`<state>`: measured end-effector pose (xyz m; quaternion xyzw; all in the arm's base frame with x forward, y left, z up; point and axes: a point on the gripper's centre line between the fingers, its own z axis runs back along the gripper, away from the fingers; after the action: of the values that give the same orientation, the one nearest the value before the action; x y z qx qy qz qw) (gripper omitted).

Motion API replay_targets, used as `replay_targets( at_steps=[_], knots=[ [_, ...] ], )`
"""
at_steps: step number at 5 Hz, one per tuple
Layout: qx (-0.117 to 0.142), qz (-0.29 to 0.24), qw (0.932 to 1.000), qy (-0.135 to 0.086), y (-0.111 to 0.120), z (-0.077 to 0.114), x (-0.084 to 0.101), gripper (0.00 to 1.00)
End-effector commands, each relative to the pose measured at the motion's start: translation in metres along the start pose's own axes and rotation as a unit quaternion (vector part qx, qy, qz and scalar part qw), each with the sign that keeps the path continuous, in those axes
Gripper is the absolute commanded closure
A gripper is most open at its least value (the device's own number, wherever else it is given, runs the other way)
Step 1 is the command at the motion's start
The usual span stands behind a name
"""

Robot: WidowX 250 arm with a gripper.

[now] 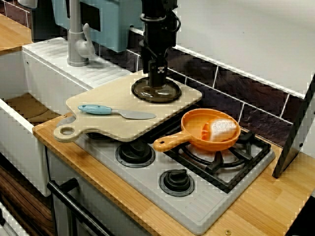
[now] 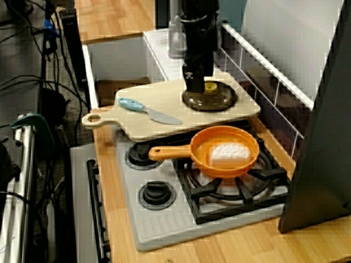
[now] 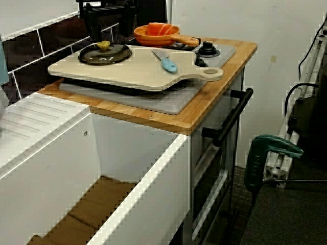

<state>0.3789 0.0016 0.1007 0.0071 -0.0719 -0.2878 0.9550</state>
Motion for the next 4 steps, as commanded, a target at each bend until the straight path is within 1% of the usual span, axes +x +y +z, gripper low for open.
replay_targets(
  at_steps=[1,2,3,4],
  knots=[
    [0.017,0.014,0.9994,-0.025,0.01,0.02,0.017,0.0],
    [0.02,0.02,0.9993,-0.024,0.008,0.017,0.018,0.0],
    [0.036,0.036,0.9985,-0.017,0.008,0.01,0.018,0.0],
    [0.041,0.042,0.9982,-0.013,0.009,0.006,0.018,0.0]
  ],
)
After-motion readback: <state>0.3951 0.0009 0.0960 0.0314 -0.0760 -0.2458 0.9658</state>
